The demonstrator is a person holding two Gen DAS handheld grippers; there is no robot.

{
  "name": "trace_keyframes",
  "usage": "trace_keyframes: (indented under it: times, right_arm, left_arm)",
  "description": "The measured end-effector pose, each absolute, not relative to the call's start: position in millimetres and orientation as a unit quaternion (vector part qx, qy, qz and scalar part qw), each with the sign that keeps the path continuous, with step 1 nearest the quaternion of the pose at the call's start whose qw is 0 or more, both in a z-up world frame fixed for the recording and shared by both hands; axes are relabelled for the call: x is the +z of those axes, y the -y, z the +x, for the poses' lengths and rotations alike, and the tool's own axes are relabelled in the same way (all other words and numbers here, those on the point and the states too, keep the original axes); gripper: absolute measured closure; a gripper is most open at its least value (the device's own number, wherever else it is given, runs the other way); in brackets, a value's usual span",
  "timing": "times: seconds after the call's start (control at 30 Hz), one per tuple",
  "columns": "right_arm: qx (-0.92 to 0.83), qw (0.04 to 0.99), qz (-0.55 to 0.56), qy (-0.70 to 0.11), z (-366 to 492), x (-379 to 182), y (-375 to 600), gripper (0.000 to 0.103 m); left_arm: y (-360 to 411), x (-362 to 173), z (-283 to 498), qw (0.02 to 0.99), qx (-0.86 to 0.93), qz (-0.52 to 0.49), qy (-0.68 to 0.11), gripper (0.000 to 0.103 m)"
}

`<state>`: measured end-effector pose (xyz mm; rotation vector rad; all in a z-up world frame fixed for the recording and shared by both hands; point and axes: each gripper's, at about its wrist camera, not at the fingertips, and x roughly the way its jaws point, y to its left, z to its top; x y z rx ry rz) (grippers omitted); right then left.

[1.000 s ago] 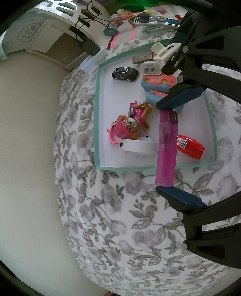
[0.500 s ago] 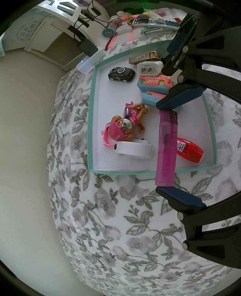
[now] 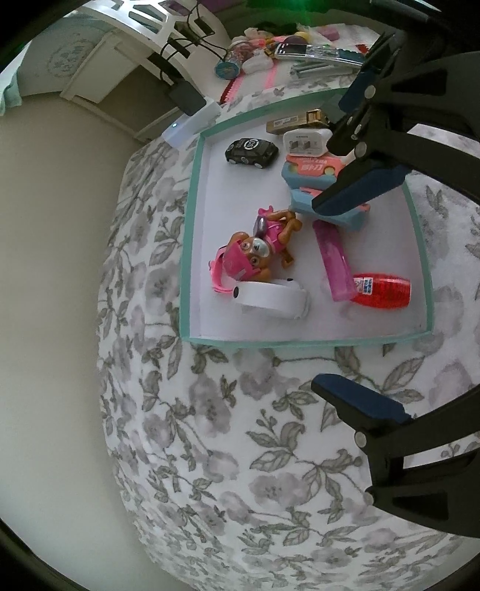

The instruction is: Organize rigid objects

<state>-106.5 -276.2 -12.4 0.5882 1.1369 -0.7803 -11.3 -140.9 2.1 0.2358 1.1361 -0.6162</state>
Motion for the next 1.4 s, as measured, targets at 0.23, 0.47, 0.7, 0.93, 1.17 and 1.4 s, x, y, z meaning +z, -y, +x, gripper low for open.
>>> trace_keyframes:
  times: [0.23, 0.47, 0.7, 0.93, 1.17, 1.4]
  right_arm:
    - [-0.349, 0.736, 0.268, -0.515, -105, -12, 275, 0.041]
    - [-0.334, 0.744, 0.257, -0.518, -98, -14, 268, 0.031]
    - [-0.324, 0.755, 0.248, -0.514, -93, -12, 264, 0.022]
    - [-0.318, 0.768, 0.237, -0.503, -91, -8, 260, 0.003]
    - [-0.315, 0.779, 0.224, -0.493, -88, -5, 255, 0.0]
    - [-0.312, 0.782, 0.221, -0.493, -89, -3, 250, 0.0]
  left_arm:
    - [135, 9, -8, 0.823, -0.241, 0.141, -0.495, 0.015]
    - [121, 6, 7, 0.834, -0.206, 0.135, -0.494, 0.014]
    - [110, 3, 18, 0.834, -0.194, 0.127, -0.501, 0.014]
    - [104, 1, 25, 0.836, -0.182, 0.122, -0.503, 0.014]
    - [101, 4, 25, 0.846, -0.182, 0.136, -0.482, 0.014]
    - [94, 11, 18, 0.856, -0.167, 0.151, -0.465, 0.014]
